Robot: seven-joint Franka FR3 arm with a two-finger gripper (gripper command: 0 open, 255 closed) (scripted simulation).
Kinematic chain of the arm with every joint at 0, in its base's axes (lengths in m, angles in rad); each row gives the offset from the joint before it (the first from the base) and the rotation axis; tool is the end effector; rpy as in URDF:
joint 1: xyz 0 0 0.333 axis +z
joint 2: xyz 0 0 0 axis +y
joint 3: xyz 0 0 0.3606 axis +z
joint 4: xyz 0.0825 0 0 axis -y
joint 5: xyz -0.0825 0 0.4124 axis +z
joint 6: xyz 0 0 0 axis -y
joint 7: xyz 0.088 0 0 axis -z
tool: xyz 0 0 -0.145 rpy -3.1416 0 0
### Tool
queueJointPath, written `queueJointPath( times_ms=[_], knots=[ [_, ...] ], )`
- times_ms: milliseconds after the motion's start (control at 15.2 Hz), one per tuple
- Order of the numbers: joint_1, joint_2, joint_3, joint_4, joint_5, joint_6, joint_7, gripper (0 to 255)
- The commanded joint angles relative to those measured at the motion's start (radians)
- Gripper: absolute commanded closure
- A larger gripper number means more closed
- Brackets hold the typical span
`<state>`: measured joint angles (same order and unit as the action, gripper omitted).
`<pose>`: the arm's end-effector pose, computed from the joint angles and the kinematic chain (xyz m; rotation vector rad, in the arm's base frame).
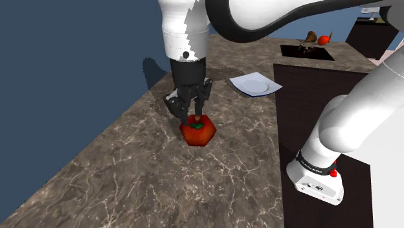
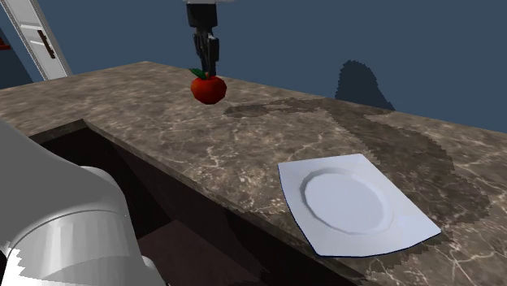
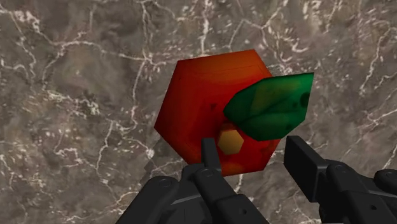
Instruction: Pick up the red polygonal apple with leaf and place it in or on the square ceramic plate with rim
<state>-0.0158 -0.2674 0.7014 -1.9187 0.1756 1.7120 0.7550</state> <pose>0.3640 0.3702 0.5757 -3.1337 0.1754 0.0005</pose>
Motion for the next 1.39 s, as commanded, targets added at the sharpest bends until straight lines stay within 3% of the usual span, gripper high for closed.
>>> queueJointPath(
  times_ms=[0,594,924,1320],
  knots=[
    [-0.001,0.001,-0.002,0.027,-0.002,-0.027,0.002,255],
    [-0.009,0.026,-0.003,0.160,-0.019,-0.138,0.016,255],
    [-0.024,-0.109,-0.132,0.051,0.027,-0.164,-0.141,255],
    [-0.042,-0.218,-0.273,-0.041,0.022,-0.197,-0.306,255]
  ],
)
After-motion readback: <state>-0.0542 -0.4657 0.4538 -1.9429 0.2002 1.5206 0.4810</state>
